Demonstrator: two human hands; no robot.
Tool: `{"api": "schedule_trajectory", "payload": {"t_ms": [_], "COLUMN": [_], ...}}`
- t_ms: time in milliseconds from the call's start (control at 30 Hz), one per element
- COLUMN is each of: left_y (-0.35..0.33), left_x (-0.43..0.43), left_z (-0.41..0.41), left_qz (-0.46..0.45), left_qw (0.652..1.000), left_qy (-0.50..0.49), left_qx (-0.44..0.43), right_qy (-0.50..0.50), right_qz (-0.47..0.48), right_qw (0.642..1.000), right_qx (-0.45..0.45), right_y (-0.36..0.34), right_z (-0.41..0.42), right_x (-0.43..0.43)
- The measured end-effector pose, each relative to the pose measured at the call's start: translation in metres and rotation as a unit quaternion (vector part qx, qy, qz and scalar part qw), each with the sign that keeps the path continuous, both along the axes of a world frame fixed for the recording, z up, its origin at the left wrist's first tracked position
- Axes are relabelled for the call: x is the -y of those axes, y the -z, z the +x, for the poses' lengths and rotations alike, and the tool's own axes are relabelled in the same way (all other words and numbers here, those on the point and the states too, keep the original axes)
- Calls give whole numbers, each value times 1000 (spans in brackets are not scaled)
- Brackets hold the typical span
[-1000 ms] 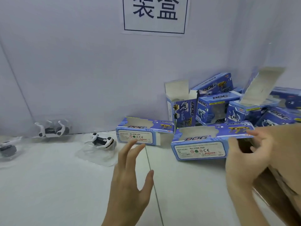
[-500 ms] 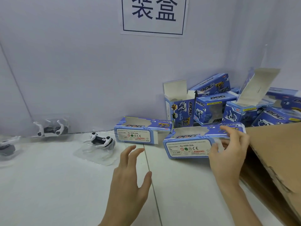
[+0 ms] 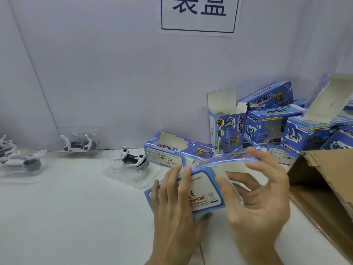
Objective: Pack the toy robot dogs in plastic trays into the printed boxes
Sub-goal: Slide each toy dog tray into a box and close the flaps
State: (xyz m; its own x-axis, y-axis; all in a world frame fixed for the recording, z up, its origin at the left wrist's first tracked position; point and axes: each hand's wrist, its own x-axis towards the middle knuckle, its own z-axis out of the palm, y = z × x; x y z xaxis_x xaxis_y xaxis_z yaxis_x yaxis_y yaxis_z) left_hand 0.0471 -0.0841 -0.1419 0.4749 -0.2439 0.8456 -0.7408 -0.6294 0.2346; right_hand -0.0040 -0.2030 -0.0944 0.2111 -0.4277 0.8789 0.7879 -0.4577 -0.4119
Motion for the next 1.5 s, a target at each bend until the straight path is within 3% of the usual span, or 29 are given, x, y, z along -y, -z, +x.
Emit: {"api": "schedule_trajectory", "payload": {"t_ms": [100,300,433,567,667,733,800,867,1033,1200,1300,1400,1500], "left_y": [-2,-6,-5,-7,-9,-10,-11,-11,-9,-8,-17,-29,-30], "left_x": [-14,-19,-19,-23,-24,-25,-27,-28,-25,-31,-35,-48,-67], "left_z": [6,4,3,4,7,9,11,11,6,13,17,22,32], "left_qz": [-19,-30,-27,-67,-77,-75,-70,-68,-64,-88,-203,-361,-418], "left_qw": [999,998,997,995,994,995,997,996,992,993,978,929,902], "left_qy": [-32,-59,-59,-74,-76,-62,-8,57,110,80,34,-29,-85], "left_qx": [20,23,30,23,15,15,19,14,9,15,-32,-75,-69], "right_qy": [-3,127,173,178,132,47,-12,-47,-82,-179,-140,-98,-57], "right_qz": [-1,-58,-175,-265,-278,-225,-96,21,25,122,223,68,-220], "right_qw": [1000,980,967,941,939,958,979,974,920,923,905,876,826], "right_qx": [-16,-139,-69,-112,-153,-169,-181,-220,-382,-319,-336,-468,-516], "right_y": [1,8,16,21,18,12,7,3,9,-1,9,25,34], "right_z": [0,5,5,5,2,0,2,7,18,20,30,47,74], "right_x": [-3,1,-5,-20,-21,-11,3,17,36,42,41,24,-4]}}
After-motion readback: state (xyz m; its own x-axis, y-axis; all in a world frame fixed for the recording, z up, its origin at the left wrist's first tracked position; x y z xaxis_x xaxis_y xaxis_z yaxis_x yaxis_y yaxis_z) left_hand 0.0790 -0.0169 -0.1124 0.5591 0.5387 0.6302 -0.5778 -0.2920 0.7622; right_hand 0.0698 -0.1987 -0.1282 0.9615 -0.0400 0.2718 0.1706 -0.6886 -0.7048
